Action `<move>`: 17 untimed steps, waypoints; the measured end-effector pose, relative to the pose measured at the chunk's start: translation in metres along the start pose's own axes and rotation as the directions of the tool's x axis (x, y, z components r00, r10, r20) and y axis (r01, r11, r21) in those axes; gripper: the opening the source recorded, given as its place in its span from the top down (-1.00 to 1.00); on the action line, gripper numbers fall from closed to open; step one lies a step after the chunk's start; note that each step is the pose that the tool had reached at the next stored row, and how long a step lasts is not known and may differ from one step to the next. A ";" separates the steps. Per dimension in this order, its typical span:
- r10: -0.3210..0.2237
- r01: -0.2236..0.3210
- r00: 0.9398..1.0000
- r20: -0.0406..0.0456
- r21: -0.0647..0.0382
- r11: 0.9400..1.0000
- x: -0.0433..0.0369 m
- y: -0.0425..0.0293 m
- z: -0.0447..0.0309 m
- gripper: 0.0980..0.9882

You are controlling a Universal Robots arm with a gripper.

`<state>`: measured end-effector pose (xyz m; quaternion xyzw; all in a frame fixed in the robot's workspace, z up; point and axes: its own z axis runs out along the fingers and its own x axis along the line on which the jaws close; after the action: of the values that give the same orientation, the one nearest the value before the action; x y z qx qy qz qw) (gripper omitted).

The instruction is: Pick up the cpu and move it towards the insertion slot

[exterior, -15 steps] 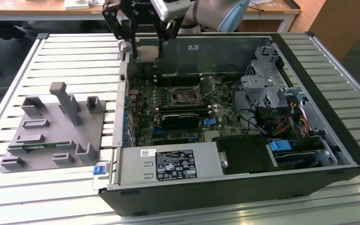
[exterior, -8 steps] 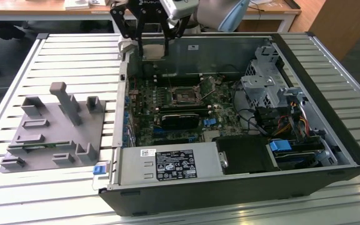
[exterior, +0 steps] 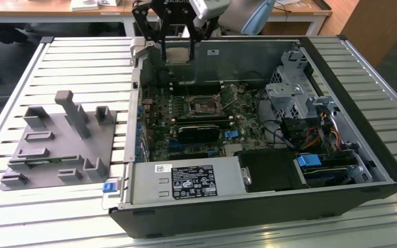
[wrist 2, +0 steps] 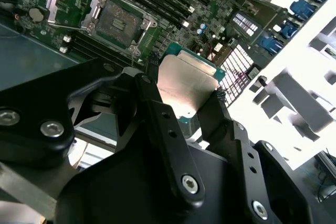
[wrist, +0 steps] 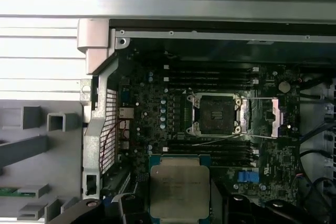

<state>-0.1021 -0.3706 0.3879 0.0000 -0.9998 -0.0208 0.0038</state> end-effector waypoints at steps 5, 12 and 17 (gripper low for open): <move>0.000 0.000 1.000 0.000 0.000 1.000 -0.0080 0.0017 0.0001 0.00; 0.000 0.000 1.000 0.000 0.000 1.000 -0.0221 0.0037 0.0001 0.00; 0.000 0.000 1.000 0.000 0.000 1.000 -0.0307 0.0055 0.0003 0.00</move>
<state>-0.0714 -0.3651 0.3876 0.0000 -0.9998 -0.0208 0.0037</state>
